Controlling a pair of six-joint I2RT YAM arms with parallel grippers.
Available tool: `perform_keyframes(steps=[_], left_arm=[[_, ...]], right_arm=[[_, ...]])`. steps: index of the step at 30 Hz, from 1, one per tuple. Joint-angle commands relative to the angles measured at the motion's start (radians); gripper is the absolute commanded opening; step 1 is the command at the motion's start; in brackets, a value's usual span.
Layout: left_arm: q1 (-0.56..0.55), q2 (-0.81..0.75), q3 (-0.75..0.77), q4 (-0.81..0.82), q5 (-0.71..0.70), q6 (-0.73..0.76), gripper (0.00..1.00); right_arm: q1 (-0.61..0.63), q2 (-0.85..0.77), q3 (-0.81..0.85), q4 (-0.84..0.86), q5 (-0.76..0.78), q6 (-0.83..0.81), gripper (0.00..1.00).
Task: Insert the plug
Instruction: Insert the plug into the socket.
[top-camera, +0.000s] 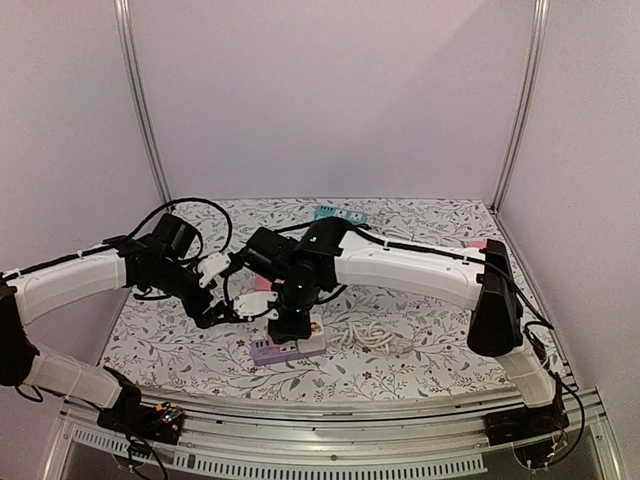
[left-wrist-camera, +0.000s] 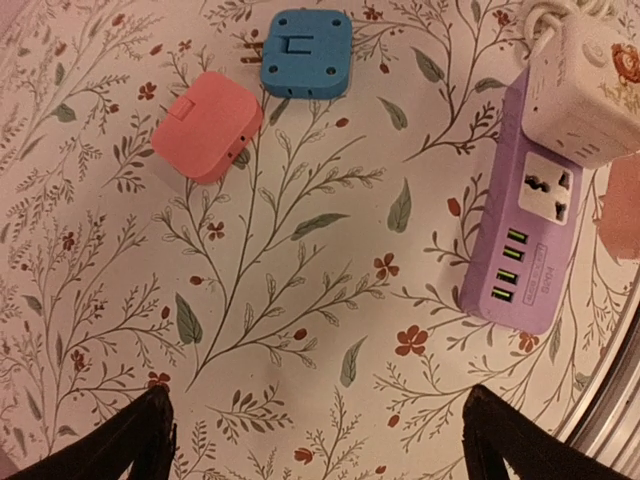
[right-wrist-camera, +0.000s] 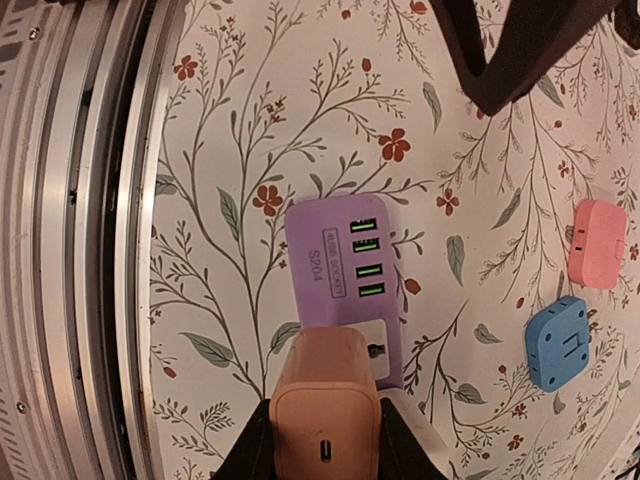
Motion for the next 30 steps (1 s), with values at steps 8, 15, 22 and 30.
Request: perform_keyframes(steps=[8, 15, 22, 30], left_arm=[[0.013, 0.003, -0.013, 0.041, 0.004, -0.030, 1.00], [0.012, 0.003, -0.017, 0.044, 0.001, -0.030, 0.99], [0.013, 0.000, -0.013, 0.042, 0.010, -0.030, 0.99], [0.012, 0.006, 0.018, 0.011, 0.036, -0.018, 1.00]], right_arm=[[0.001, 0.115, 0.041, -0.059, 0.075, -0.020, 0.00], [0.000, 0.126, 0.036, -0.054, 0.113, -0.029, 0.00], [-0.017, 0.158, -0.045, -0.039, 0.096, -0.031, 0.00], [-0.068, 0.212, -0.191, -0.012, 0.098, -0.003, 0.00]])
